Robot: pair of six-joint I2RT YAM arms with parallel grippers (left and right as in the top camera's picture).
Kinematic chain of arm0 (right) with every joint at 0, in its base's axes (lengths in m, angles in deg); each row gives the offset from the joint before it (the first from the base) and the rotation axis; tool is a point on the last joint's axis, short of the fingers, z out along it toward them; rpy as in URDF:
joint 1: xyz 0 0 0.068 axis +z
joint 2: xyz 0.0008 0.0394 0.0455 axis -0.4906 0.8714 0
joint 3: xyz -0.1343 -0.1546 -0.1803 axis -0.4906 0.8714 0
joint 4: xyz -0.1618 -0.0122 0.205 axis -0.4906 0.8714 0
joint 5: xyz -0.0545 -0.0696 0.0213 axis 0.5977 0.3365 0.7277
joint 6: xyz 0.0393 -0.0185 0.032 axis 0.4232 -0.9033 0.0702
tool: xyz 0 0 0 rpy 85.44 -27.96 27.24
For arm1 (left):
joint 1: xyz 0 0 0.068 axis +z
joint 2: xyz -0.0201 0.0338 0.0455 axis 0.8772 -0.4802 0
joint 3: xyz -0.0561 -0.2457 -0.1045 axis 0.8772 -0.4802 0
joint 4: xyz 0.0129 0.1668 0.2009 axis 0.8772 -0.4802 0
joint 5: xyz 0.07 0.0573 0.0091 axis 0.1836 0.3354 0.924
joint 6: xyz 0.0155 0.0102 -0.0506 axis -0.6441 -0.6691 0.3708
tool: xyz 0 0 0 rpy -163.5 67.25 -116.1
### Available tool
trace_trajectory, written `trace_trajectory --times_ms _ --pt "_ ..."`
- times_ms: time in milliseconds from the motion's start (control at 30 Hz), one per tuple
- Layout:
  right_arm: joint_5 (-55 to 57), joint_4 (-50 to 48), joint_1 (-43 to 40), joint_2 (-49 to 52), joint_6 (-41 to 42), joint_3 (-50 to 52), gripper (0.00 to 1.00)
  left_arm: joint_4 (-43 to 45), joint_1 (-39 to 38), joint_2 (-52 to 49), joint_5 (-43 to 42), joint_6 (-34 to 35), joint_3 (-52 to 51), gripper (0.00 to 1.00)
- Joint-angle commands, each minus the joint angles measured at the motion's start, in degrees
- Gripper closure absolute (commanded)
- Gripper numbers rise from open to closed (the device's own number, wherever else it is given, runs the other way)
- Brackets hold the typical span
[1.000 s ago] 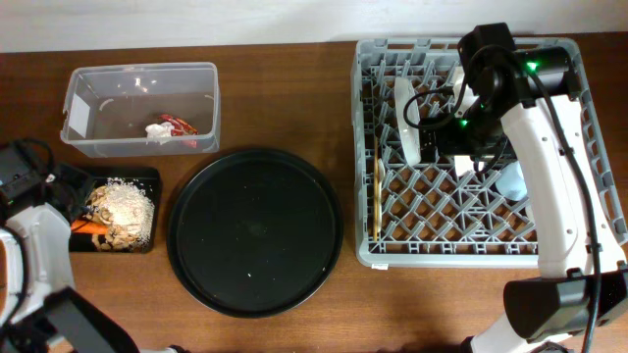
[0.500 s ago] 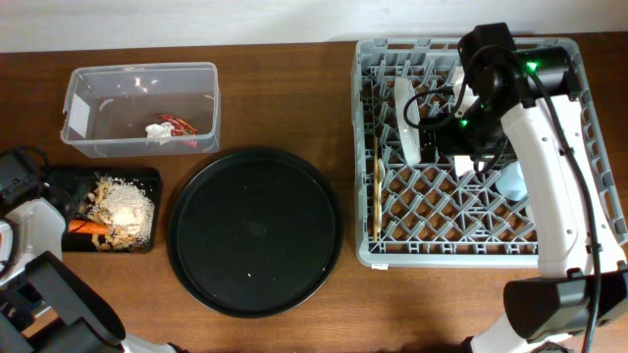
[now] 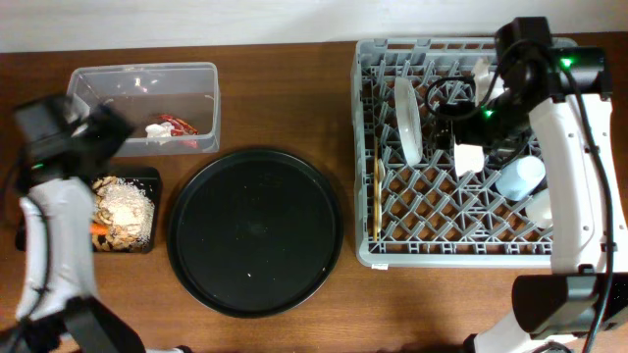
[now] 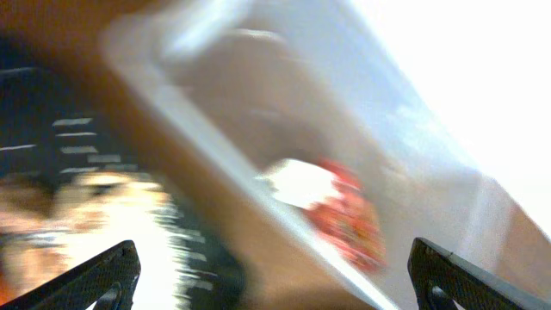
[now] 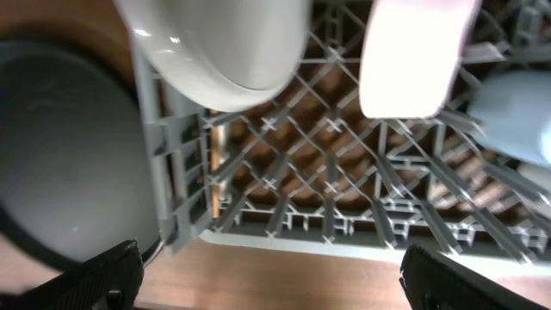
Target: Sort waste into correct bins and load items into the dishwasher rack
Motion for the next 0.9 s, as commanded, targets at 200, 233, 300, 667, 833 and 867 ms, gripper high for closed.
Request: trace_trajectory --times_ms 200,233,300,667,833,867 --pt "-7.5 -1.0 -3.0 0.0 -7.0 -0.2 0.0 -22.3 -27.3 2.7 3.6 -17.9 1.0 0.01" --pt "-7.5 -0.9 -4.1 -0.1 -7.0 -0.2 0.0 -26.7 -28.4 2.8 3.6 -19.8 1.0 0.01" --pt "-7.5 0.0 -6.4 -0.3 -8.3 -0.2 0.0 -34.3 -28.9 3.0 3.6 -21.2 1.0 0.01" --pt "-8.1 -8.5 -10.1 -20.2 -9.8 19.2 0.01 -46.1 -24.0 12.3 2.5 -21.8 0.7 0.01" --pt "-6.5 -21.7 -10.1 -38.8 -9.7 40.9 0.01 -40.5 -24.0 27.5 2.4 -21.6 -5.6 0.01" --pt "-5.4 -24.0 -10.1 -42.3 -8.9 44.5 0.01 -39.3 -24.0 32.0 2.4 -21.0 -8.1 0.01"
